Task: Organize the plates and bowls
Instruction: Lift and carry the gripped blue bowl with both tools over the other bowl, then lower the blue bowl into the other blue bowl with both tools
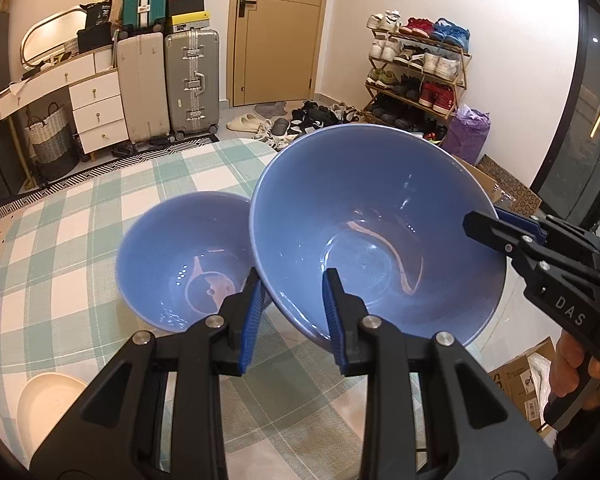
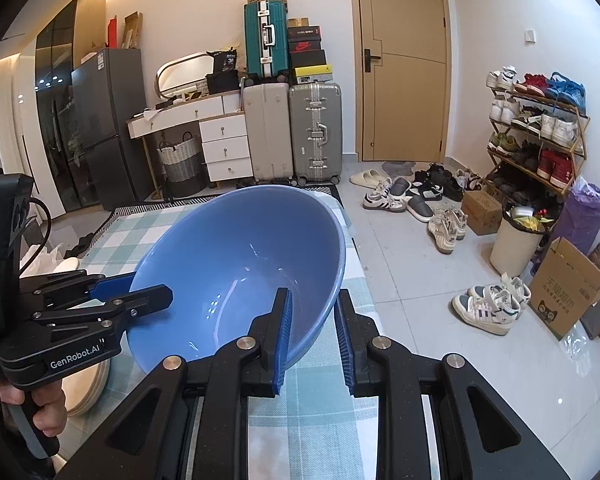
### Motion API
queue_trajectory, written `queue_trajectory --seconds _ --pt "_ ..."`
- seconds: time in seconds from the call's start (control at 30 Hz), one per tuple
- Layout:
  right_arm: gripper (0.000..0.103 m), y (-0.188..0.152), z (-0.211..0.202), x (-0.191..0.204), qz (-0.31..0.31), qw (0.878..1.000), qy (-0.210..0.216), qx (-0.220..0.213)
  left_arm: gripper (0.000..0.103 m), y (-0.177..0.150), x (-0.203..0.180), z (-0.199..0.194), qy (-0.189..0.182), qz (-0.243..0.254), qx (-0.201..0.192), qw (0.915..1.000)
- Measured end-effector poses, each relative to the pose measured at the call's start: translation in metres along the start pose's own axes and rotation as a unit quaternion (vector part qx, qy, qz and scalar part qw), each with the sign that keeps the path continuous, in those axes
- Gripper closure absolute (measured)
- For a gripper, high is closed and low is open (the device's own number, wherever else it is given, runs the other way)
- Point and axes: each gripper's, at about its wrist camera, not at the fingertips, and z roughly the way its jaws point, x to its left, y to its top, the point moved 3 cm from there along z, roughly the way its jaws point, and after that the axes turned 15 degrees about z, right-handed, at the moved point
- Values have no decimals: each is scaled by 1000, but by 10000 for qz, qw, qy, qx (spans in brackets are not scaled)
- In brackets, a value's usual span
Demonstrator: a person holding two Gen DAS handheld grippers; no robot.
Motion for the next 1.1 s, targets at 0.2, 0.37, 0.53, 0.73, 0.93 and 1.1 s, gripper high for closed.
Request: queue_trajectory --seconds 0.2,0.37,0.53,0.73,0.93,1.1 --pt "81 10 6 26 -61 9999 119 -26 77 2 24 -18 148 -106 -55 9998" --pt "81 21 16 50 -154 9995 260 -43 77 3 50 -32 319 -228 -103 9992" --pt "81 28 32 70 -157 9991 396 13 77 12 82 -31 486 -331 -108 9982" --pt "81 32 56 92 -140 9985 520 89 77 18 114 -23 646 -423 -37 9970" --pt "81 31 79 106 -178 9979 580 206 77 15 136 -14 756 -509 25 9958" --pt "80 25 101 113 -251 9973 595 336 77 7 152 2 829 -585 118 9948"
